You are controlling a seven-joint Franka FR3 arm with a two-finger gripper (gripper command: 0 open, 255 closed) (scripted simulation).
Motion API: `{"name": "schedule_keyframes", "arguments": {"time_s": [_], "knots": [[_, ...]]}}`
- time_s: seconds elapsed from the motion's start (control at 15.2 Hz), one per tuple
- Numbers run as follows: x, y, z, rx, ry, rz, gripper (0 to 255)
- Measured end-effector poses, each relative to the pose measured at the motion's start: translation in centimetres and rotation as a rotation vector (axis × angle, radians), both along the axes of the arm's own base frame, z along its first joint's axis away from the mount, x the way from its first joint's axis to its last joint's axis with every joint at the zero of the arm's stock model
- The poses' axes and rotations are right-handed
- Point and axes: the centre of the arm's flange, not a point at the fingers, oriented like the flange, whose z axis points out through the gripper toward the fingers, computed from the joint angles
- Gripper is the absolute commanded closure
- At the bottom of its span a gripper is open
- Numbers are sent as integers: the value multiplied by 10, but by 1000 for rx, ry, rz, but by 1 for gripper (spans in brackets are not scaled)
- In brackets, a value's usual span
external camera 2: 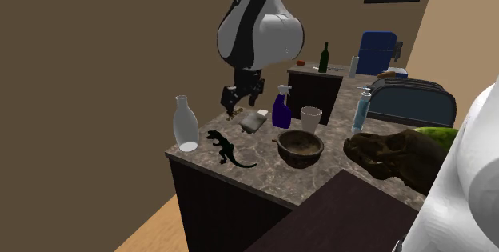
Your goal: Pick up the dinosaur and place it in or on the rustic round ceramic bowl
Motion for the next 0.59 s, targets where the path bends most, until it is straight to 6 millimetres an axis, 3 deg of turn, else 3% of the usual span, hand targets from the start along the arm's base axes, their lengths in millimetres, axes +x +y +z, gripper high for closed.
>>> {"name": "schedule_keyframes", "arguments": {"time_s": [0.59], "knots": [[64, -11, -97, 11, -49, 64, 0]]}}
